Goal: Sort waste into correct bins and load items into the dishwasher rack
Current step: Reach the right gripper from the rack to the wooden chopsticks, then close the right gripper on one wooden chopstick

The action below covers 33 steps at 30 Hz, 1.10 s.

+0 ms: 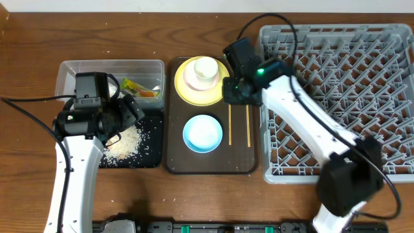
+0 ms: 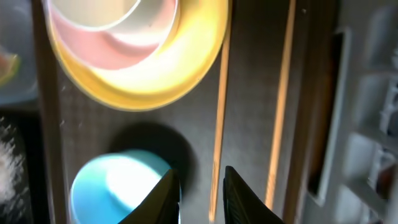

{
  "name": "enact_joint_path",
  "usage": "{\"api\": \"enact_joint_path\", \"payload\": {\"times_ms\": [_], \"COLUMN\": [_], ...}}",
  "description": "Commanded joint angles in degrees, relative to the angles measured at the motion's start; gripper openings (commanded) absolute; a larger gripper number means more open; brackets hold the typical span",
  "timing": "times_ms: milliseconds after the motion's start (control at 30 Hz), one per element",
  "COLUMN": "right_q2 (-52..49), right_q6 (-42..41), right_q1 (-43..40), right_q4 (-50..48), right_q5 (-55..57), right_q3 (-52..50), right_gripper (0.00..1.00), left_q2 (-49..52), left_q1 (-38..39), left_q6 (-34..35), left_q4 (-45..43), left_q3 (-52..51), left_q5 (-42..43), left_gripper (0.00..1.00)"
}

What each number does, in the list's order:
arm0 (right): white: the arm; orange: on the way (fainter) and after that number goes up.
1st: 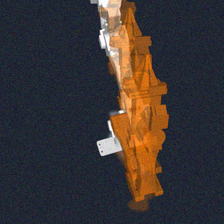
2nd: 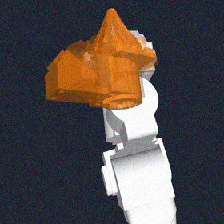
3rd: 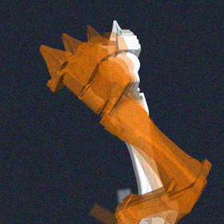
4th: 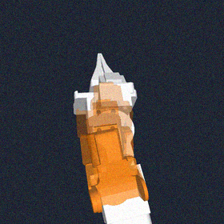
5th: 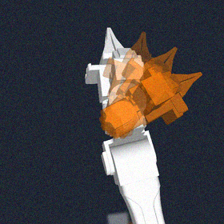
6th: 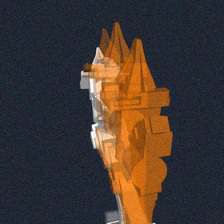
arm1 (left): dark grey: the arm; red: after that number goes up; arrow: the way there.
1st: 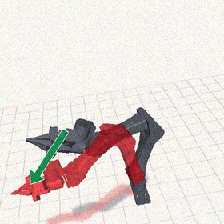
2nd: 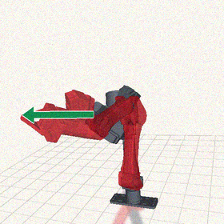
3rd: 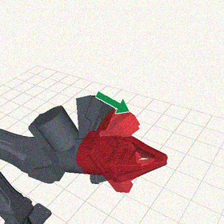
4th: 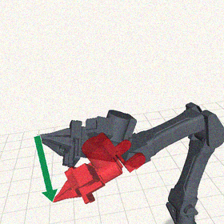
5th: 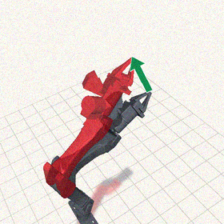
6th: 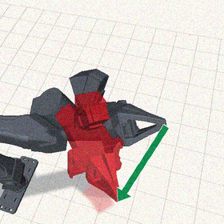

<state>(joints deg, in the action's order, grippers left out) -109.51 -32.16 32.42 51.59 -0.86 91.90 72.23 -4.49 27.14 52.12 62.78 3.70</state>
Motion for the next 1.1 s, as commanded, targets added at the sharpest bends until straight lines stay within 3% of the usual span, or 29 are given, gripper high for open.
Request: {"api": "enact_joint_path", "payload": {"times_ms": [0,333,1067], "right_q2": [-3.8,-11.1,-14.5], "right_q6": [-2.6,-4.7,-4.7], "right_q1": [2.5,5.6,5.6], "right_q4": [-1.7,-2.5,-7.4], "right_q5": [2.9,14.4,14.3], "right_q3": [0.9,0.9,-4.6], "right_gripper": [0.23,0.23,0.23], "left_q2": [0.1,0.1,0.1], "left_q1": [-0.2,-0.2,-0.2], "left_q6": [-0.3,-0.3,-0.3], "left_q4": [0.1,0.2,0.2], "left_q3": [0.8,0.8,0.8], "left_q5": [-0.3,-0.3,-0.3], "left_gripper": [0.95,0.95,0.95]}}
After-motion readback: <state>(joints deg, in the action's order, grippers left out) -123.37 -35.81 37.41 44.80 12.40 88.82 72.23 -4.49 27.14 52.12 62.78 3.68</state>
